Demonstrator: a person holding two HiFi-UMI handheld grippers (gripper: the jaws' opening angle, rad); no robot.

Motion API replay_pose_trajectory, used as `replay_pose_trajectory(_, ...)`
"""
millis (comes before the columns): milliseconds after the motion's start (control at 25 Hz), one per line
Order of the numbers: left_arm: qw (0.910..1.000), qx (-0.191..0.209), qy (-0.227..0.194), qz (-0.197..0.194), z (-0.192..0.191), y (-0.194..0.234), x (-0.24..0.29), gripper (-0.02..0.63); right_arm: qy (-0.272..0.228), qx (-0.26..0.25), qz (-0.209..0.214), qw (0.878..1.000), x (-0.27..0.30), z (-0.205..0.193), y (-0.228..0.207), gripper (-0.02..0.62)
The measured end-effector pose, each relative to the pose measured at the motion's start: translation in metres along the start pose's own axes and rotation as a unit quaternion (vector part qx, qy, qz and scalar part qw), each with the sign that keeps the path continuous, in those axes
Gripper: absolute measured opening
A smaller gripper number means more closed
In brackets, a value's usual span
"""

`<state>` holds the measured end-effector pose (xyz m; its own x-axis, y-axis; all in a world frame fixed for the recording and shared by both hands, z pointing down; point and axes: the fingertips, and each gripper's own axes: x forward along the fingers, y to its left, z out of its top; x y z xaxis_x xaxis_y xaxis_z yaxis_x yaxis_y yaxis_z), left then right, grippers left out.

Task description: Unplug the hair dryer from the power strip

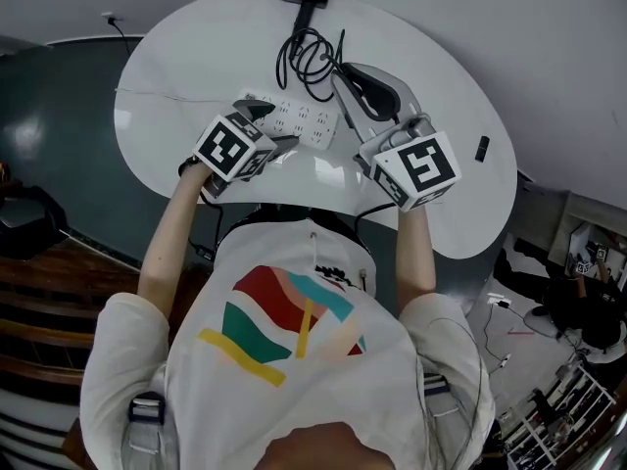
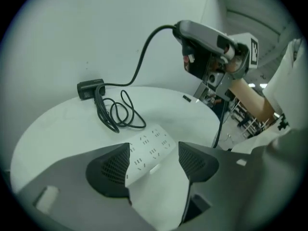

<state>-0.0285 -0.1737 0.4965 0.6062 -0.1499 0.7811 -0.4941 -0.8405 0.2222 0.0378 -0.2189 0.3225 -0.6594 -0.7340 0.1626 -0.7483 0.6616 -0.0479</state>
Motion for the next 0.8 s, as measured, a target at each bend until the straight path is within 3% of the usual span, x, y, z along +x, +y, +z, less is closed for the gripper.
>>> replay_pose_trajectory(120, 0.9948, -0.067, -0.054, -0.054, 0.004, -0.011, -0.003, 0.314, 0.016, -0.016, -0.015, 1.000, -0.003, -0.003, -0.005, 0.066)
replay_pose_trajectory(240, 0.9796, -0.127, -0.102, -0.119, 0.013, -0.028, -0.009, 0.314, 0.039, -0.020, -0.036, 0.998, -0.010, -0.014, -0.015, 0.066)
replay_pose_trajectory(320, 0.9718, -0.151, -0.125, -0.131, 0.018, -0.032, -0.014, 0.314, 0.056, -0.030, -0.050, 0.997, -0.017, -0.022, -0.020, 0.066)
replay_pose_trajectory(600, 0.9673, -0.164, -0.139, -0.135, 0.018, -0.042, -0.017, 0.302, 0.115, -0.054, -0.092, 0.988, -0.035, -0.059, -0.033, 0.066)
replay_pose_trajectory(800, 0.9649, -0.171, -0.135, -0.146, 0.013, -0.052, -0.015, 0.299, 0.154, -0.043, -0.111, 0.981, -0.049, -0.096, -0.043, 0.066)
